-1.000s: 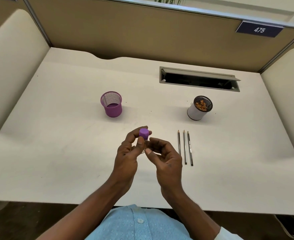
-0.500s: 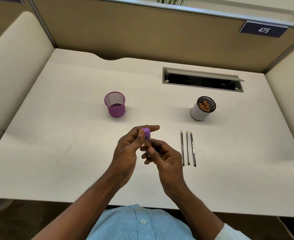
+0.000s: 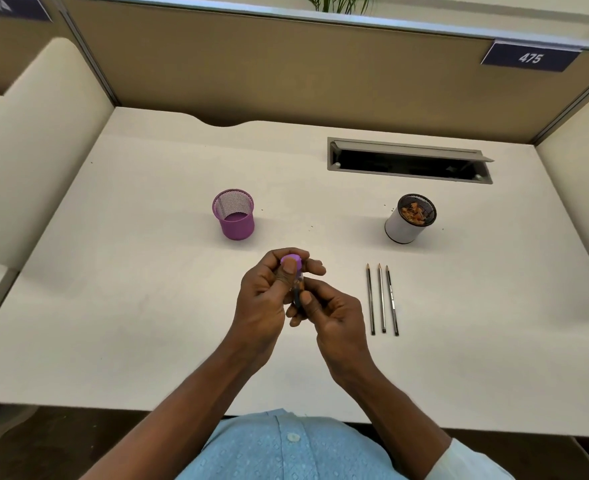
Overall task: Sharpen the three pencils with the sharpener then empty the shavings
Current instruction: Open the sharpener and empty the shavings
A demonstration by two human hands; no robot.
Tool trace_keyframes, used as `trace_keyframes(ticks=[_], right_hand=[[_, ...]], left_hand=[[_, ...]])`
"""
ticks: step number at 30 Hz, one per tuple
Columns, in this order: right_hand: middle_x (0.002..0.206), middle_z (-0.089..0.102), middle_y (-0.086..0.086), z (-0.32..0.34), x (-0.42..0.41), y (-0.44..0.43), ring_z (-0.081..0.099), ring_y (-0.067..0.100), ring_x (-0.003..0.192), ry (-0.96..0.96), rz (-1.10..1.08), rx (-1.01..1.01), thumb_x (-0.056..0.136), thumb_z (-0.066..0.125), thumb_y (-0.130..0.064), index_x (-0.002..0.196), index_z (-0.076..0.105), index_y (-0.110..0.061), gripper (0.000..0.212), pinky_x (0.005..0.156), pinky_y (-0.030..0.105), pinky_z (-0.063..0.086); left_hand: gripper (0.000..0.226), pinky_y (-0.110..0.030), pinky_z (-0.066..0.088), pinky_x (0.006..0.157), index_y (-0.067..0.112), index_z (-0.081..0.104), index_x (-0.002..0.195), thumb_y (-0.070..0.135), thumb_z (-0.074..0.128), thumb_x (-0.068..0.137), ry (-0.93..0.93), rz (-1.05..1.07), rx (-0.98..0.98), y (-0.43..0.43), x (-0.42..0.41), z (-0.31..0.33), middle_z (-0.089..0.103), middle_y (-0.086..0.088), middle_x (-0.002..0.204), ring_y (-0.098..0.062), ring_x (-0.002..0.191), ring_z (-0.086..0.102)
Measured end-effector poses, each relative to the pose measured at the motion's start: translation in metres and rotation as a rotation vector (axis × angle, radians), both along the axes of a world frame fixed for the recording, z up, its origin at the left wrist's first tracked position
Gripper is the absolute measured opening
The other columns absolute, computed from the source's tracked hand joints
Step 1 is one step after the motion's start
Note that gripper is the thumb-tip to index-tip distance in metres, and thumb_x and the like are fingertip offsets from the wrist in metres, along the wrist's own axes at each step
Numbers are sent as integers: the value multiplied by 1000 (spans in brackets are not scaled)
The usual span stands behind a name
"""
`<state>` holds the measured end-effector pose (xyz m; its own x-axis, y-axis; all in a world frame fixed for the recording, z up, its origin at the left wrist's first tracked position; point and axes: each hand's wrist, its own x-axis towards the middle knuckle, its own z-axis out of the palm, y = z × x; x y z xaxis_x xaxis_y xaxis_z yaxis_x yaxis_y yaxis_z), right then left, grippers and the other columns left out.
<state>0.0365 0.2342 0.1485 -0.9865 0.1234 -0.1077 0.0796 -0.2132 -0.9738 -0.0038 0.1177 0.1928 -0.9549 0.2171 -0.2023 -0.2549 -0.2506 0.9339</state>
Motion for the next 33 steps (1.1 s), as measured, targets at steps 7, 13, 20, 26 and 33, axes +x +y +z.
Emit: trace_keyframes(ticks=[7,13,20,26,33], right_hand=[[87,69,17,5,-11,19,60,26,72,-69,159,-155,104,53,-12,118,72,3,28,64,32,51],[90,67,18,8,-13,31,61,24,73,-115,283,-251,106,49,-21,119,68,6,35,66,33,52],[77,59,8,13,-18,21,53,22,69,-69,236,-224,97,63,-38,123,72,-10,39,58,30,45],[74,54,6,12,-22,26,48,18,63,-112,272,-347,99,58,-36,126,70,-11,39,55,25,42],[76,55,6,11,-30,24,48,21,66,-78,214,-192,105,57,-24,115,72,-6,26,56,28,40]], left_hand=[[38,-40,52,54,-4,62,117,30,48,106,38,-109,7,-10,-10,4,79,-21,110,-34,62,56],[36,-43,57,57,-1,63,126,26,45,110,81,-183,-67,-15,-13,6,80,-18,111,-38,72,68],[35,-47,59,57,6,67,118,31,48,106,80,-138,-120,-3,-13,13,81,-8,99,-33,81,69],[36,-29,62,79,4,68,123,28,47,107,140,-175,-149,-7,-21,10,81,-8,103,-17,94,74],[25,-59,64,60,2,67,117,18,48,111,123,-35,-156,1,-22,5,78,-15,103,-36,97,74]])
